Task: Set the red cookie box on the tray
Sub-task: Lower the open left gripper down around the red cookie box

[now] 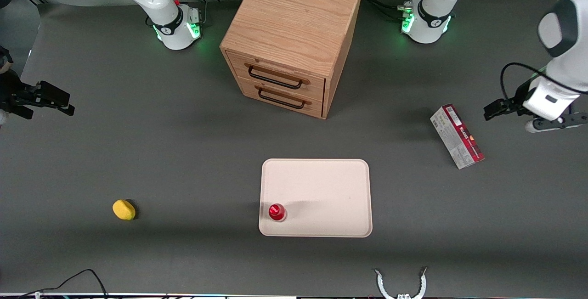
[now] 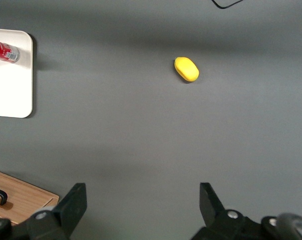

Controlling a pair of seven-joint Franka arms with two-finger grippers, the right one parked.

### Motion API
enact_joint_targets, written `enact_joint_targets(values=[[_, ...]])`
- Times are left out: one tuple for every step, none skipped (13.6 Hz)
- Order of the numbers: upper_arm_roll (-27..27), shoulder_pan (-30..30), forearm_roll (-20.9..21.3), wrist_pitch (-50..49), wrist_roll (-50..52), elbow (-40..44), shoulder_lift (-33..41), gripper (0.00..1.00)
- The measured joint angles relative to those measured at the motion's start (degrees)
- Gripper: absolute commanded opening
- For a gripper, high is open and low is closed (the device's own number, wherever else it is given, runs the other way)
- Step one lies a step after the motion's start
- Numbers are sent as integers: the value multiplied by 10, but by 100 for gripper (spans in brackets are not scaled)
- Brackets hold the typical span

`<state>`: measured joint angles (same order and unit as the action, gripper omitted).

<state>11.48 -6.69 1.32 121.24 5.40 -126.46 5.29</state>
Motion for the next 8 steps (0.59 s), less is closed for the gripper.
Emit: enact_joint_targets(values=[[-1,0,0,28,12,-19,-3,100],[-1,-1,0,55,22,-35,-10,100],[-1,-1,0,81,28,-46,-19,100],[-1,-2,0,108,34,-56,-31,100],[-2,-2,0,136,39,-64,-44,100],[-2,-2,0,162,46,-71,-59,100],[-3,-3,0,184,51,-74,-74,100],[-3,-5,0,203,57,-76,-90,100]])
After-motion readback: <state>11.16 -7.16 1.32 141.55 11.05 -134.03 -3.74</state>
